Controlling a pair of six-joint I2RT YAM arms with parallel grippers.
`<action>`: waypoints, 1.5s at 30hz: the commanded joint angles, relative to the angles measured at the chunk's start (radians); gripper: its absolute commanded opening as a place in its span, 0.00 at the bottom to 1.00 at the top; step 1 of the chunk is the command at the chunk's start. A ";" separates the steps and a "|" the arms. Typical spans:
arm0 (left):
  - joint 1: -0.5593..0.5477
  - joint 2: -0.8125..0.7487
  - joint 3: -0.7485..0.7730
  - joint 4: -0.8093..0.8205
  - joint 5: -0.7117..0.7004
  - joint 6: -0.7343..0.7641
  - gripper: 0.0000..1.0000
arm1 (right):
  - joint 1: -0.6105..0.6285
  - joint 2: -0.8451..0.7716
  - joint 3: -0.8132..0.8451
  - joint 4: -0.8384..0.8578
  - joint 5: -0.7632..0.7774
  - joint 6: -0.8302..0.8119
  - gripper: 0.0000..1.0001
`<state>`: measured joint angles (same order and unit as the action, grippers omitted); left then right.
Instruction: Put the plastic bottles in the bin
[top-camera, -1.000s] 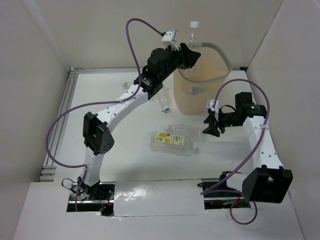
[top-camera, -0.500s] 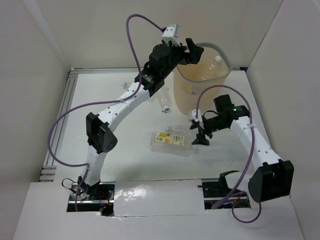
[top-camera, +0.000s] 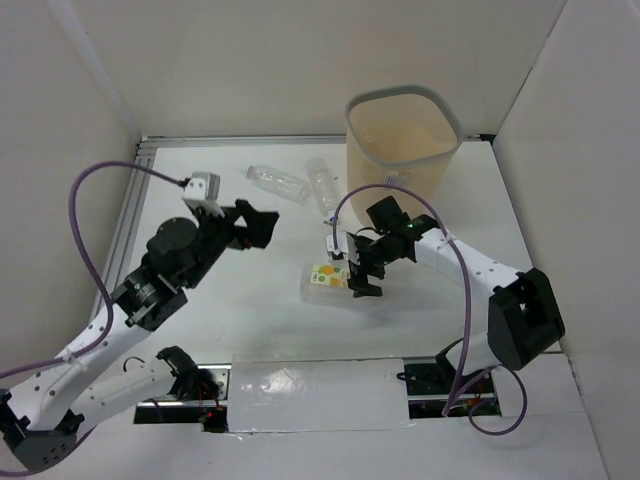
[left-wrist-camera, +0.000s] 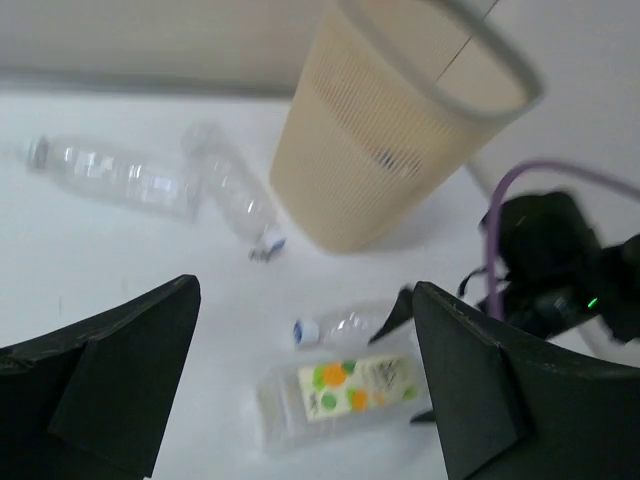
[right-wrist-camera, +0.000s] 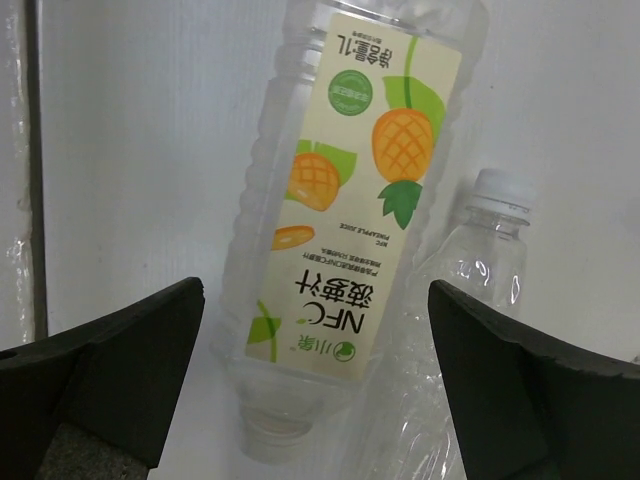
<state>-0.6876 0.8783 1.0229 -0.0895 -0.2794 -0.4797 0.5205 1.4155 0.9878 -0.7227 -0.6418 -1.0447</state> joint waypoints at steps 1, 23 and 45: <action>0.000 -0.094 -0.168 -0.175 -0.056 -0.123 1.00 | 0.022 0.034 0.031 0.088 0.050 0.067 1.00; 0.000 -0.245 -0.345 -0.302 -0.125 -0.327 1.00 | 0.105 0.059 0.037 -0.009 0.018 0.051 0.36; 0.009 -0.239 -0.331 -0.112 -0.186 -0.405 0.96 | -0.095 0.134 0.868 0.397 0.230 0.621 0.33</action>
<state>-0.6876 0.6083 0.7017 -0.3294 -0.4709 -0.8707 0.5102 1.5204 1.8023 -0.5011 -0.5636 -0.5446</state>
